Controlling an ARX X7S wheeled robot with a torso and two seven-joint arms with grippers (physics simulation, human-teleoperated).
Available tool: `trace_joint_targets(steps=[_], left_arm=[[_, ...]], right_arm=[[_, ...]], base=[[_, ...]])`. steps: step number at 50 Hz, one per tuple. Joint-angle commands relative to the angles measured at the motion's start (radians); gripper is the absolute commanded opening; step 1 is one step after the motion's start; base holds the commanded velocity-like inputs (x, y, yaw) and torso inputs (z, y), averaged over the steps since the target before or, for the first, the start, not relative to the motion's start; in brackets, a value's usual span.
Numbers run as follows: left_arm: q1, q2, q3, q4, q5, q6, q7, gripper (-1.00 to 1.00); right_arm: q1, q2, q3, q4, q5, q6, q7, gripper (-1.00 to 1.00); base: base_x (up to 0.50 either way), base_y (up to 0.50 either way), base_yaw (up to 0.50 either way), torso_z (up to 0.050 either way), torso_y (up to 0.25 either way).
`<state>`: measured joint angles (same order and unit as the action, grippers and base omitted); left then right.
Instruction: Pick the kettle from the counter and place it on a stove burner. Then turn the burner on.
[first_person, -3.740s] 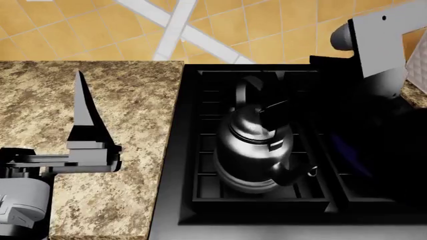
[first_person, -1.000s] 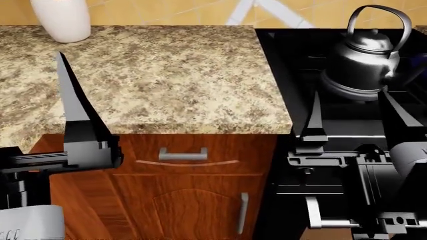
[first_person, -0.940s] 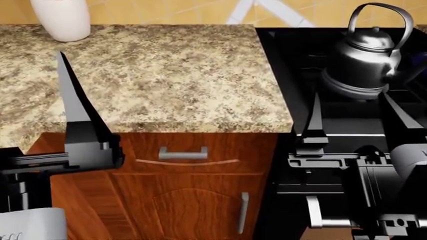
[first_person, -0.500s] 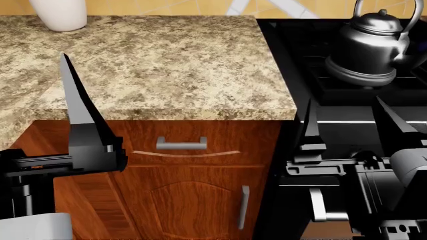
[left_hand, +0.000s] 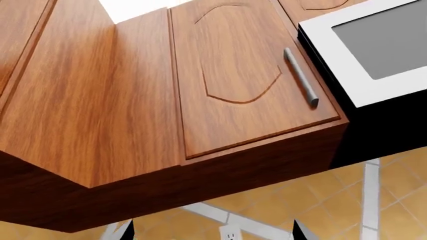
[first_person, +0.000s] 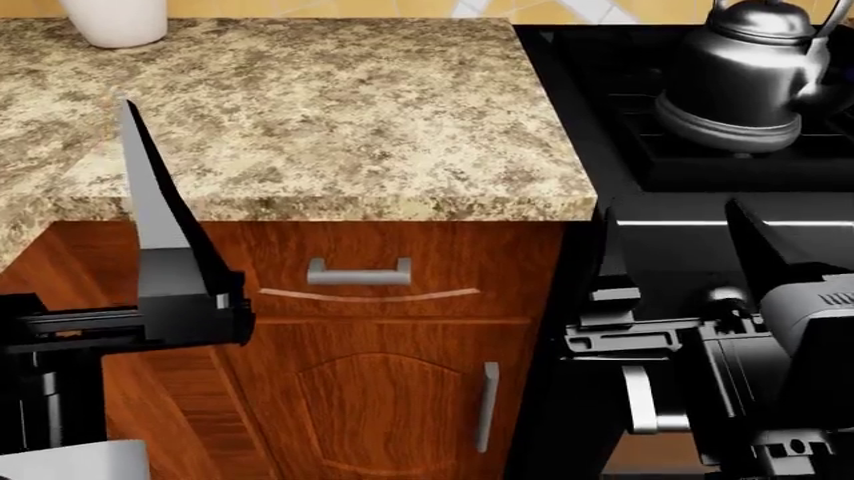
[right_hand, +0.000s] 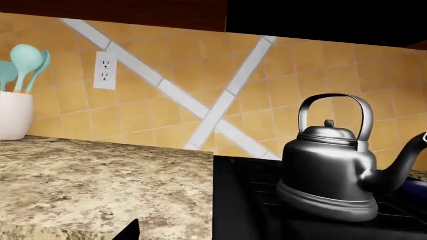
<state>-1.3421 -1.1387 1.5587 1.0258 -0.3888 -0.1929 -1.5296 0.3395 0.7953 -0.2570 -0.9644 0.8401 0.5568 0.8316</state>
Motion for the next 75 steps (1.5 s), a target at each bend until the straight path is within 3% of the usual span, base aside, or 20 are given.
trace_joint_targets(steps=[1,5,15,31,49,59,75], left_arm=[[0.101,-0.001,-0.057,0.021,0.056,-0.032,-0.029,1.0],[0.098,-0.012,-0.049,0.021,0.074,-0.021,-0.038,1.0],[0.108,-0.01,-0.055,0.021,0.099,-0.04,-0.04,1.0],[0.121,-0.012,-0.071,0.021,0.084,-0.044,-0.039,1.0],[0.113,-0.011,-0.058,0.021,0.073,-0.034,-0.039,1.0],[0.108,-0.015,-0.053,0.021,0.069,-0.025,-0.039,1.0],[0.094,-0.012,-0.04,0.021,0.062,-0.02,-0.039,1.0]], right_arm=[[0.124,0.049,0.03,-0.006,0.252,0.133,0.114,1.0],[0.191,0.078,0.033,0.039,0.391,0.197,0.185,1.0],[0.229,0.123,0.033,0.066,0.528,0.246,0.249,1.0],[0.126,0.227,0.113,0.048,0.646,0.191,0.235,1.0],[-0.074,0.258,0.182,0.041,0.592,0.12,0.19,1.0],[-0.053,0.165,0.074,0.112,0.494,0.164,0.116,1.0],[0.005,0.13,0.022,0.148,0.499,0.205,0.111,1.0]], base=[[0.0,0.0,0.0,0.0,0.0],[0.0,0.0,0.0,-0.004,0.0],[0.0,0.0,0.0,-0.004,0.0],[0.0,0.0,0.0,-0.005,0.0],[0.0,0.0,0.0,-0.005,0.0],[0.0,0.0,0.0,-0.005,0.0],[0.0,0.0,0.0,-0.004,0.0]])
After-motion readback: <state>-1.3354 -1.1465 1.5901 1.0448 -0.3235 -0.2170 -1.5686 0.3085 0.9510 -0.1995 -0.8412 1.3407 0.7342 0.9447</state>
